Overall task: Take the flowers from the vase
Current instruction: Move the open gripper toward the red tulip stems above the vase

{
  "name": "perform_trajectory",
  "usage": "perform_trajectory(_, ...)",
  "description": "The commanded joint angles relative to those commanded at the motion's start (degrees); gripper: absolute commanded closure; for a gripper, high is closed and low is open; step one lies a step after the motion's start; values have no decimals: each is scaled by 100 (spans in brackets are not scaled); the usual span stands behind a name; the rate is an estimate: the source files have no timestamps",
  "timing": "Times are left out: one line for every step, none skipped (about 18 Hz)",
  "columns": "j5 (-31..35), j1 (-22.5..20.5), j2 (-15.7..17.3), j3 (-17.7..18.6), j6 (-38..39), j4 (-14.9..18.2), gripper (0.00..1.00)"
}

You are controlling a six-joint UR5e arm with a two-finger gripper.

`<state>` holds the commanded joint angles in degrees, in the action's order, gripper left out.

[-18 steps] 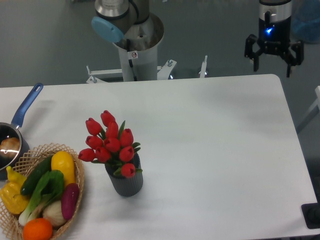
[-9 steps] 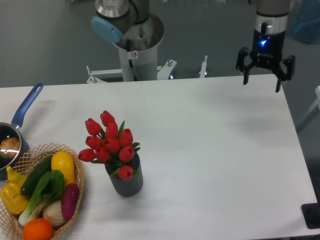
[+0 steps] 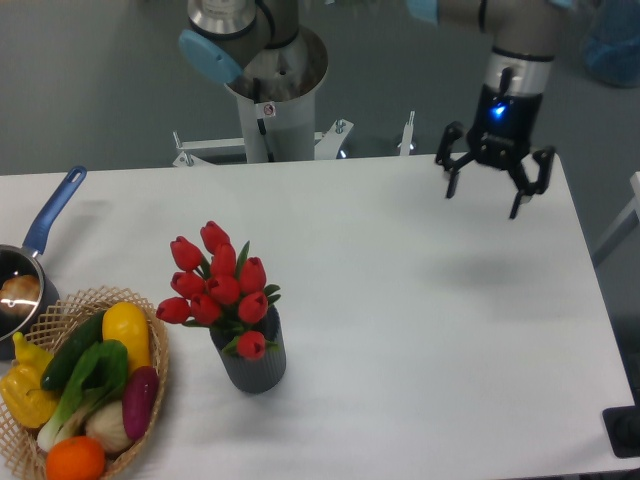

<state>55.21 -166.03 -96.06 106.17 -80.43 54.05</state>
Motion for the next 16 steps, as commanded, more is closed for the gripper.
perform_trajectory(-237, 53, -9, 0, 88, 9, 0)
perform_trajectory(-509, 97, -26, 17, 141, 9, 0)
perform_trajectory(-773, 123, -96, 61, 159, 0, 0)
perform_trajectory(-993, 141, -149, 70, 159, -9, 0)
perform_trajectory(-1143, 220, -158, 70, 159, -9, 0)
perform_trajectory(-1197, 299, -167, 70, 159, 0, 0)
perform_trajectory(-1206, 387, -193, 70, 150, -9, 0)
perform_trajectory(-1206, 509, -246, 70, 124, -17, 0)
perform_trajectory(-1197, 641, -290, 70, 98, -44, 0)
perform_trajectory(-1188, 755, -308, 62, 72, -79, 0)
perform_trajectory(-1180, 852, -369, 53, 45, -79, 0)
perform_trajectory(-1180, 940, -404, 44, 45, -79, 0)
perform_trajectory(-1180, 1002, -405, 70, 54, -70, 0)
perform_trajectory(-1188, 1081, -405, 122, 54, -70, 0)
perform_trajectory(-1197, 1151, -405, 140, 71, -70, 0)
perform_trajectory(-1214, 1178, -405, 167, 71, -62, 0)
